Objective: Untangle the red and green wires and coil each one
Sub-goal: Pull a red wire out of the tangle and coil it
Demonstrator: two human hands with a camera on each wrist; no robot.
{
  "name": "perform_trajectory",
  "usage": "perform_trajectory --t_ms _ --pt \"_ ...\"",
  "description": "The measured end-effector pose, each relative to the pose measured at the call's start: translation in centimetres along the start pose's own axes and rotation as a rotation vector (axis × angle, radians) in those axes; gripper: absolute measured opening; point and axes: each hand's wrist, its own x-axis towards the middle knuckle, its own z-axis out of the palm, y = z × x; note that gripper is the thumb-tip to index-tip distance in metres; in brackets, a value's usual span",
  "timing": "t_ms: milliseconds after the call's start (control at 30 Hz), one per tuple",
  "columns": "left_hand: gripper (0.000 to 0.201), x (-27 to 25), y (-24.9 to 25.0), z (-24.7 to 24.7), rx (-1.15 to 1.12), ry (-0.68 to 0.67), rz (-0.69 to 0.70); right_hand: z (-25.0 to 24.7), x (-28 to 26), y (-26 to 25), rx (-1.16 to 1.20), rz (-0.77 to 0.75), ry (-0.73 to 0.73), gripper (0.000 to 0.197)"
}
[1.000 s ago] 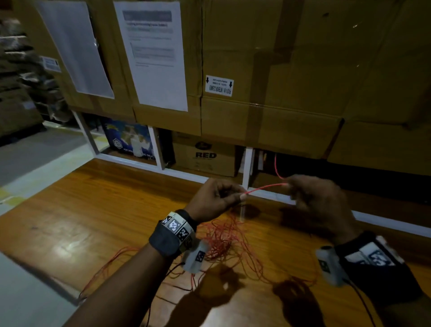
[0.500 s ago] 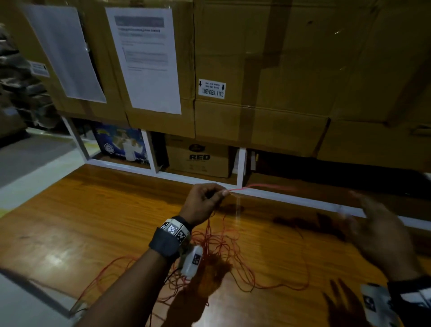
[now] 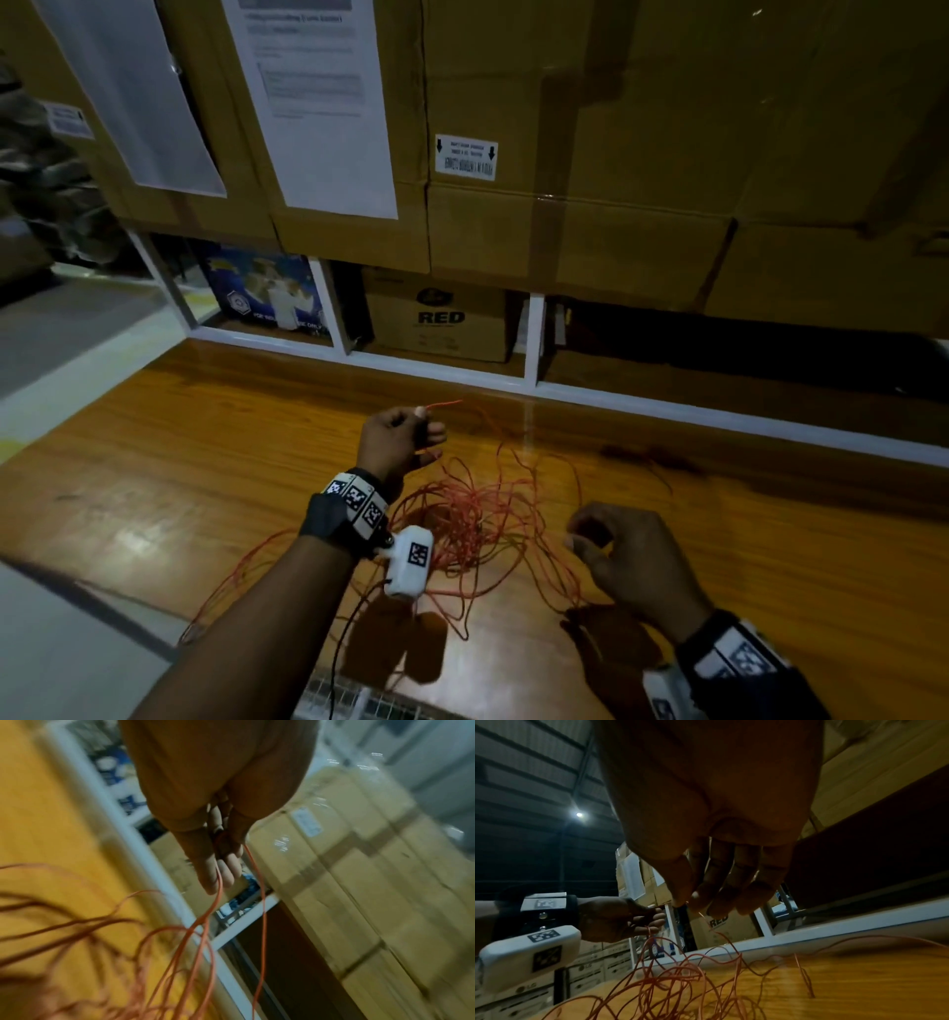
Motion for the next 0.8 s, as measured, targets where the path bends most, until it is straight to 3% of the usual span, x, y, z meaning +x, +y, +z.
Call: perform_trajectory --t_ms 200,367,433,533,633,700,800 --pt "0.019 -0.1 -1.1 -1.2 -0.141 0.047 -0.083 2.3 4.5 -1.5 -0.022 -0.037 -0.057 0.004" --pt "0.020 -0.4 -1.6 -0.5 -0.291 0.043 -0.111 5.9 9.7 -3.6 0.036 -0.023 -0.065 0.023" --pt "0.022 -0.8 -1.4 -0.2 -0.348 0.027 -0.123 7.3 10.8 -4.3 0.009 -0.033 -0.138 0.028" --pt "0.023 -1.4 -0.9 0.1 -0.409 0.011 -0.140 8.5 11.5 -5.1 -0.021 -0.068 -0.237 0.025" --pt "0.027 -1.4 -0.9 -0.3 -0.368 0.085 -0.102 8.2 11.9 -5.0 -0.001 -0.050 -0.200 0.017" --pt "0.041 -1.7 -1.0 -0.5 -0.261 0.123 -0.043 7.1 12.4 -5.0 -0.024 -0.045 -0.161 0.016" --pt "0.083 -3.0 -2.0 0.5 0.032 0.001 0.044 4.6 13.2 -5.9 -0.068 -0.086 -0.141 0.014"
